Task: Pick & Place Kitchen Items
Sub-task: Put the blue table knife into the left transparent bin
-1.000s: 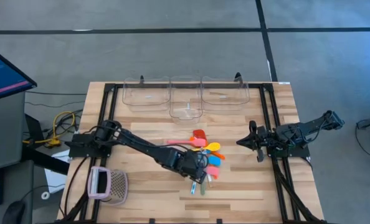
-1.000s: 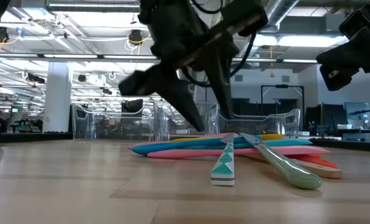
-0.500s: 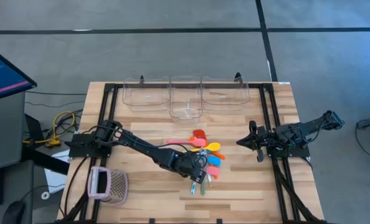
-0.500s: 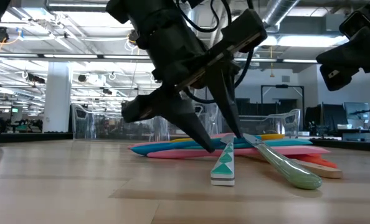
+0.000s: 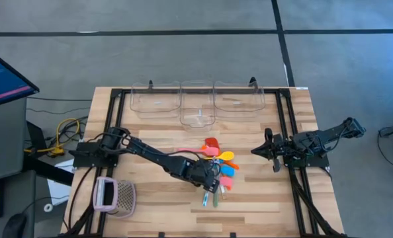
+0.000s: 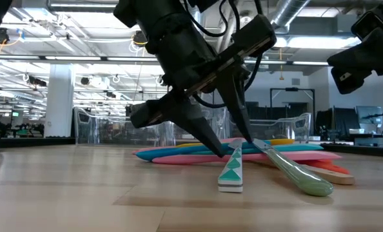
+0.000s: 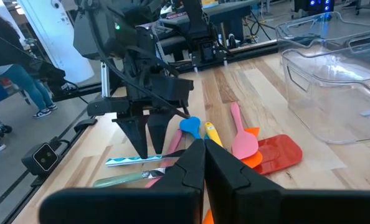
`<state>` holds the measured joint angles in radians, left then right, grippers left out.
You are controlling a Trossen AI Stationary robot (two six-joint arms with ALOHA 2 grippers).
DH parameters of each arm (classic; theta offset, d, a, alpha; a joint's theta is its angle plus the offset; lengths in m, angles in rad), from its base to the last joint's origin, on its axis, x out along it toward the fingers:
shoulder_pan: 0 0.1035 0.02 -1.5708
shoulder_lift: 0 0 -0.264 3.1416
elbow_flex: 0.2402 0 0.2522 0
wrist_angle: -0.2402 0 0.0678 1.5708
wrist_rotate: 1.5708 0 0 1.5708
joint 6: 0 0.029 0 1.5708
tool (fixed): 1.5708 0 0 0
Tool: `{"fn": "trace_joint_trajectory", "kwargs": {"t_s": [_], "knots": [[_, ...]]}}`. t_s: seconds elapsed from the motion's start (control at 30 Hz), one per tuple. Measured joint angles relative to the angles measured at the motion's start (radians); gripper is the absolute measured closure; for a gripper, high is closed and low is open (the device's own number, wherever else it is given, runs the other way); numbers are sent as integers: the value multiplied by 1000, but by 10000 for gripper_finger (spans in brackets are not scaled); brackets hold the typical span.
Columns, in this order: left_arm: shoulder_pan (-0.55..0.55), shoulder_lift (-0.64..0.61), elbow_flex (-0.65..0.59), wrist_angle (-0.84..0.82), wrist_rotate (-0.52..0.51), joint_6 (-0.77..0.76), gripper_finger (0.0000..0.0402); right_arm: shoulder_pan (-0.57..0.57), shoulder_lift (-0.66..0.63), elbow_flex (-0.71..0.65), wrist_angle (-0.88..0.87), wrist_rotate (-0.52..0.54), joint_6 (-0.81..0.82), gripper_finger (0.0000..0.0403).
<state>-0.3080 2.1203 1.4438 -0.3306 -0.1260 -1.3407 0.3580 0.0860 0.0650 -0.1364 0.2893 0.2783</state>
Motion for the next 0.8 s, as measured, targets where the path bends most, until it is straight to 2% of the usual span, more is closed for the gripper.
{"fn": "trace_joint_trajectory", "kwargs": {"t_s": [0.4, 0.53, 0.8], "knots": [[6, 49, 4, 65, 13, 7, 255, 0, 0, 0, 0, 0, 0, 401], [6, 49, 2, 58, 8, 21, 289, 0, 0, 0, 0, 0, 0, 401], [6, 50, 1, 56, -17, 109, 389, 0, 0, 0, 0, 0, 0, 399]]}}
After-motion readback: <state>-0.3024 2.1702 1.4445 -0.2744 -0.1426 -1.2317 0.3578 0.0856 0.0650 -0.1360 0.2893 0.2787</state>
